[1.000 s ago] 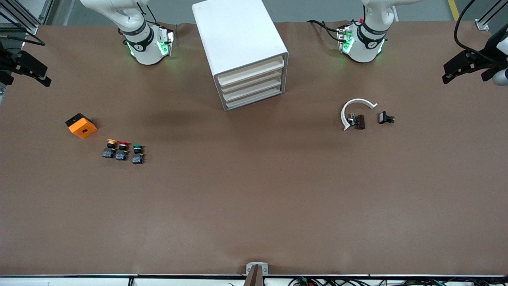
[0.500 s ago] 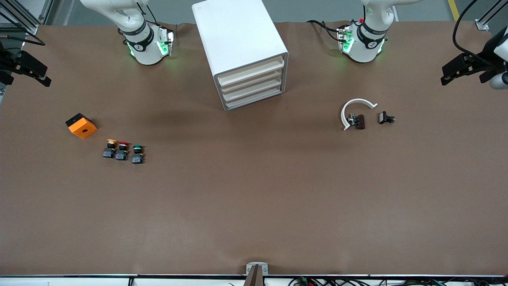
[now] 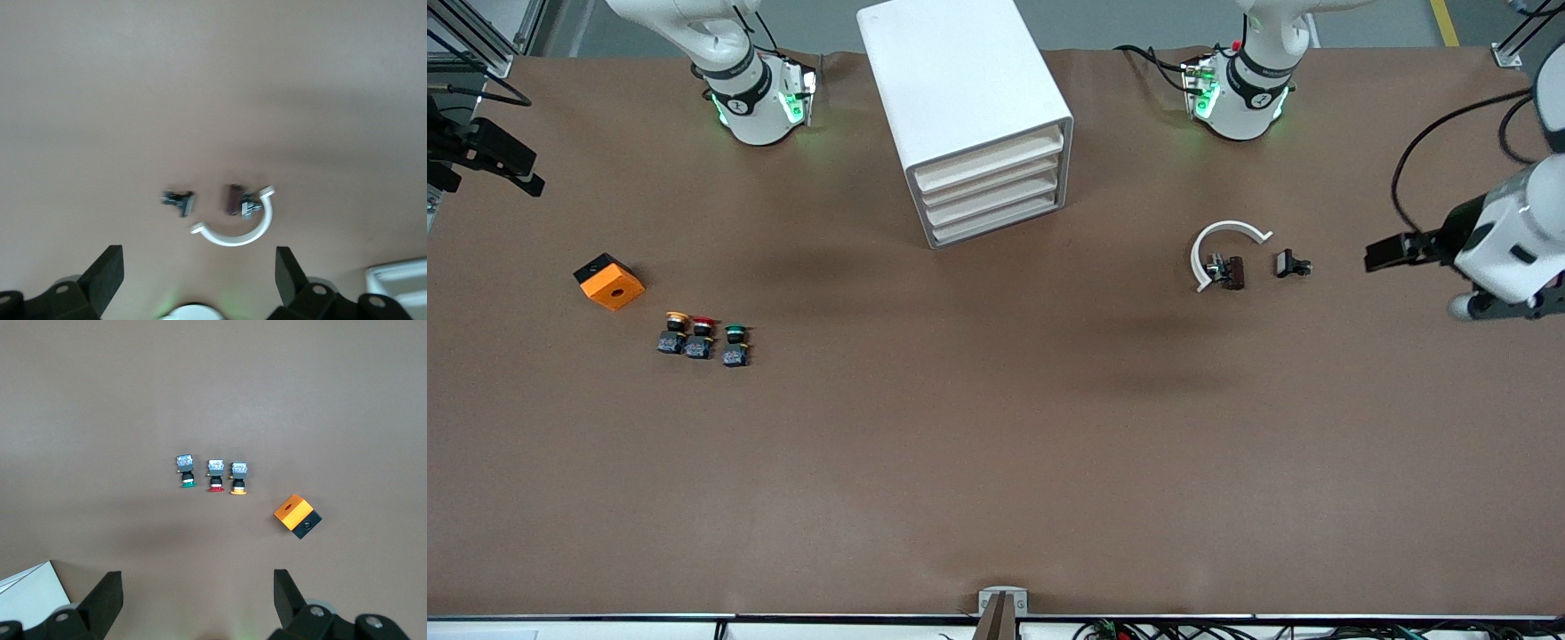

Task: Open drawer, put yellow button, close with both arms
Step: 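Move the right gripper toward the buttons while the left gripper approaches the cabinet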

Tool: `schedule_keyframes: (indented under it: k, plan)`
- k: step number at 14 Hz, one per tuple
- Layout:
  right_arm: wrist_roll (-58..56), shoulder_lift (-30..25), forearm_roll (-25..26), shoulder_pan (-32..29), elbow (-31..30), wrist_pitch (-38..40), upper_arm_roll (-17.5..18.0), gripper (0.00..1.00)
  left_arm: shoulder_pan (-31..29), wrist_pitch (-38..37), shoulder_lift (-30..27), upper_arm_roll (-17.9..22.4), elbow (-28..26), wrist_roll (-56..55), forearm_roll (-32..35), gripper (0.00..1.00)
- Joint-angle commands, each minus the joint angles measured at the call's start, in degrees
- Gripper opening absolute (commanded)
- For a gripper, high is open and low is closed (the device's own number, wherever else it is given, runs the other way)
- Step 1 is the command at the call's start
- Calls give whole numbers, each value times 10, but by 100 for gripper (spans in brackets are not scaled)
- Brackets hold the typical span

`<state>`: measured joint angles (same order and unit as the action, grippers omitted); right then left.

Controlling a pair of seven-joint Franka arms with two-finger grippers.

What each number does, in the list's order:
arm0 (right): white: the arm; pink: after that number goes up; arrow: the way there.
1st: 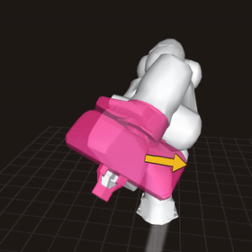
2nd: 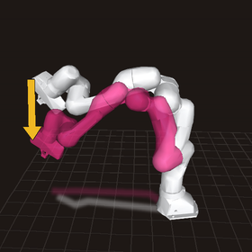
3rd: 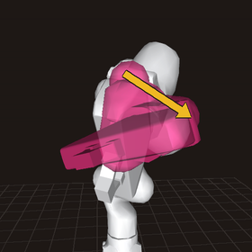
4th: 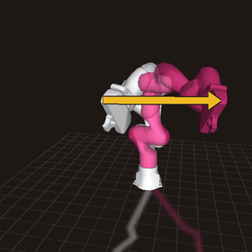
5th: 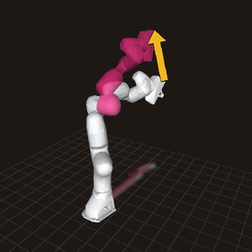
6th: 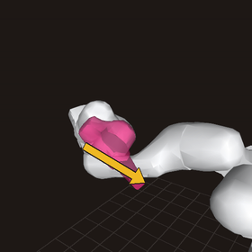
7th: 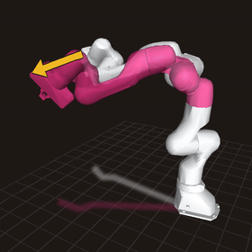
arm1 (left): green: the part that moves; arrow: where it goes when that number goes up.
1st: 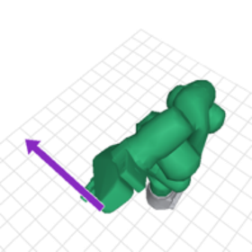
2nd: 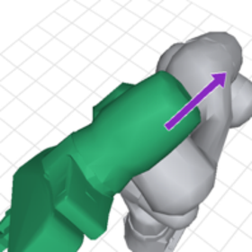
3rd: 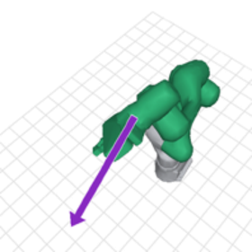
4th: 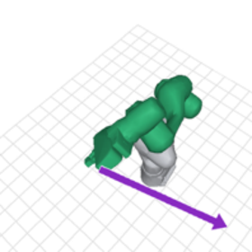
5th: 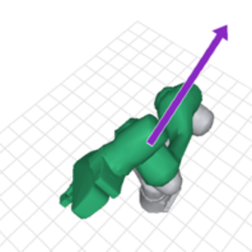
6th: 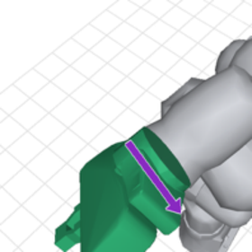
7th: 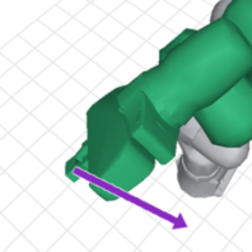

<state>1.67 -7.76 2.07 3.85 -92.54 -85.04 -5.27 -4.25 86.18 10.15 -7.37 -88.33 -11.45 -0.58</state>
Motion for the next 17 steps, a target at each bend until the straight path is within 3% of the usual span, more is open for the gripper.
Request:
schedule_keyframes:
  k: [1,6,10,13,17]
  plan:
    - [-7,23,-10,-3,17,9,3,100,23,1,57,-4,23,-119,-41,100]
    - [-4,56,-10,5,14,9,4,100,79,42,139,-4,25,-301,-80,100]
    - [-8,126,-8,-2,-10,-1,4,100,111,65,194,-4,39,-436,-112,100]
    - [-11,146,-4,-29,-78,-94,3,100,136,86,224,-4,41,-541,-145,100]
    - [-84,151,-2,-67,-209,-288,3,100,174,86,256,-4,41,-707,-211,100]
